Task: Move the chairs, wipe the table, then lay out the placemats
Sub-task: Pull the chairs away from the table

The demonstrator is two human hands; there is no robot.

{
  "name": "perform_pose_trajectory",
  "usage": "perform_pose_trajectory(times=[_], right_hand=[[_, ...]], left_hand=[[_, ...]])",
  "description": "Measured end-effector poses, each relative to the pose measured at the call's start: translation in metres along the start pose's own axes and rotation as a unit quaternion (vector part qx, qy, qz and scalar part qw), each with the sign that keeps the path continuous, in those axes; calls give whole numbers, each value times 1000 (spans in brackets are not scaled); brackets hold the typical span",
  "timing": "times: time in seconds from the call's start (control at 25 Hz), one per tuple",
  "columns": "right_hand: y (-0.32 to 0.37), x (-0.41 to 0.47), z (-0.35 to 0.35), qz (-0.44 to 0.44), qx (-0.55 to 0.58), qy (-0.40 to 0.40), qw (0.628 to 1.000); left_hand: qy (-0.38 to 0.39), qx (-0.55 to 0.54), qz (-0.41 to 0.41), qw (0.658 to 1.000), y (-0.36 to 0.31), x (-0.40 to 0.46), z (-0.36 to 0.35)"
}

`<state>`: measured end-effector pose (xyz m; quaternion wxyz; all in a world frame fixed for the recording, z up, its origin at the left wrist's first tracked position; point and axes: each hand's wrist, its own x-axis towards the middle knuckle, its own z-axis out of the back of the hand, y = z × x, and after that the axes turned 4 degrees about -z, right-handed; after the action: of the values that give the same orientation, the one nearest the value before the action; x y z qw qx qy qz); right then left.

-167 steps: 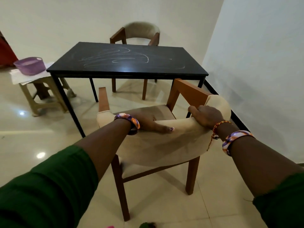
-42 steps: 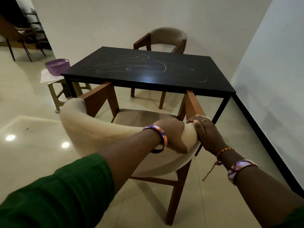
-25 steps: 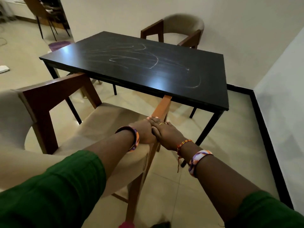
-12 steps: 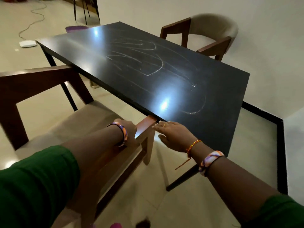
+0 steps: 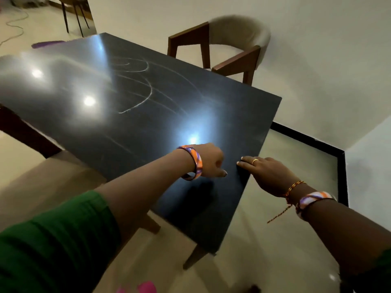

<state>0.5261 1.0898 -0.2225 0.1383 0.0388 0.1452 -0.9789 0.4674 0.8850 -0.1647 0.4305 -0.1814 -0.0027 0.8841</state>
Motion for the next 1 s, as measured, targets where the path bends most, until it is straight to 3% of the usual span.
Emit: perform_pose_trajectory(times=[0.2,0.44,0.56,0.8,1.0], right_hand=[[-135,-7,-50,-12,13,14,1000],[-248,37,-70,21,67,-7,997],[-278,83,-79,39,102,-25,994],[-345,201,-107,114,141,24,983],[-415,314,-107,157,124,47,979]], left_hand=[[-58,4,20,998,-58,137,15],[-38,17,113,993,-80,261,23],[-63,2,132,989,-65,301,33],[-116,-29,181,976,0,409,69],[-91,-44,236,966,61,483,114]])
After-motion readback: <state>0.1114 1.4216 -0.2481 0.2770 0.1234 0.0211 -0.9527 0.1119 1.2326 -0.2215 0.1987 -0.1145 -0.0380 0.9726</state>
